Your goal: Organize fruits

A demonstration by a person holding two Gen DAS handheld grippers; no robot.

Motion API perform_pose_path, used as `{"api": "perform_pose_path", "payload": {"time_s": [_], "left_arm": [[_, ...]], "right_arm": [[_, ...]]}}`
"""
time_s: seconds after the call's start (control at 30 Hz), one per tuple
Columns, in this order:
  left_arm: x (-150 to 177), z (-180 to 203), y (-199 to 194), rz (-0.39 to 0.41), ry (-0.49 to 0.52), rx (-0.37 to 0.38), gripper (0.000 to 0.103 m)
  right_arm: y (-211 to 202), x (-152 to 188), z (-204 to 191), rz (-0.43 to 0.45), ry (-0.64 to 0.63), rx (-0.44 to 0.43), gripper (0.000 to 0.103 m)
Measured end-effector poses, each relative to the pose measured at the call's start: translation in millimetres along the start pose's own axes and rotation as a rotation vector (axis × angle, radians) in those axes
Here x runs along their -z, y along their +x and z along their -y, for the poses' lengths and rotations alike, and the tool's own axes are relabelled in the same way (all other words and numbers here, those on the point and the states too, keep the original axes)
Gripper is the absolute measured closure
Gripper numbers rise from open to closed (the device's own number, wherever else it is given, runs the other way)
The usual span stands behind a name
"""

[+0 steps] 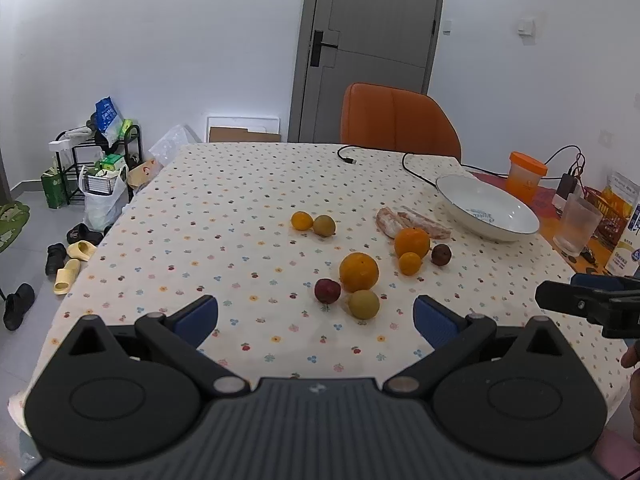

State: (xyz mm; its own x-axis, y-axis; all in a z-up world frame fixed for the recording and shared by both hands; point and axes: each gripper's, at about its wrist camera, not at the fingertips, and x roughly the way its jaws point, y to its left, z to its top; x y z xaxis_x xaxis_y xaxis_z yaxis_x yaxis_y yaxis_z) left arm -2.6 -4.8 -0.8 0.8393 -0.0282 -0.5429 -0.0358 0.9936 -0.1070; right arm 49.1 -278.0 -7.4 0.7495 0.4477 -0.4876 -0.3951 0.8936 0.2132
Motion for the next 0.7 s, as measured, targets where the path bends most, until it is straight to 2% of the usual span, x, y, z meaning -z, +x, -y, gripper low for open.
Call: {"api": "perform_pose_path", "payload": {"time_s": [0.27, 0.5, 0.6, 0.7], "left_arm": [[2.4, 1.1, 9.8, -0.006, -0.019, 0.023, 0.000], [11.4, 1.2, 23.4, -0.011, -0.036, 0.047, 0.003], [14.2, 1.6, 28.0, -0.002, -0.044, 0.042, 0.006], [15.1, 1.2, 34.5, -0.004, -0.065, 0.039, 0.010]], "right_arm": [[5.8, 5.3, 2.2, 0.011, -0.019, -0.010, 0.000], [16.6, 12.0, 5.7, 0.024, -0.037, 0.020, 0.000], [24.2, 13.8, 10.9, -0.007, -0.019, 0.029, 0.000], [27.4, 16.0, 15.8, 0.002, -0.006, 0.019, 0.000]]}}
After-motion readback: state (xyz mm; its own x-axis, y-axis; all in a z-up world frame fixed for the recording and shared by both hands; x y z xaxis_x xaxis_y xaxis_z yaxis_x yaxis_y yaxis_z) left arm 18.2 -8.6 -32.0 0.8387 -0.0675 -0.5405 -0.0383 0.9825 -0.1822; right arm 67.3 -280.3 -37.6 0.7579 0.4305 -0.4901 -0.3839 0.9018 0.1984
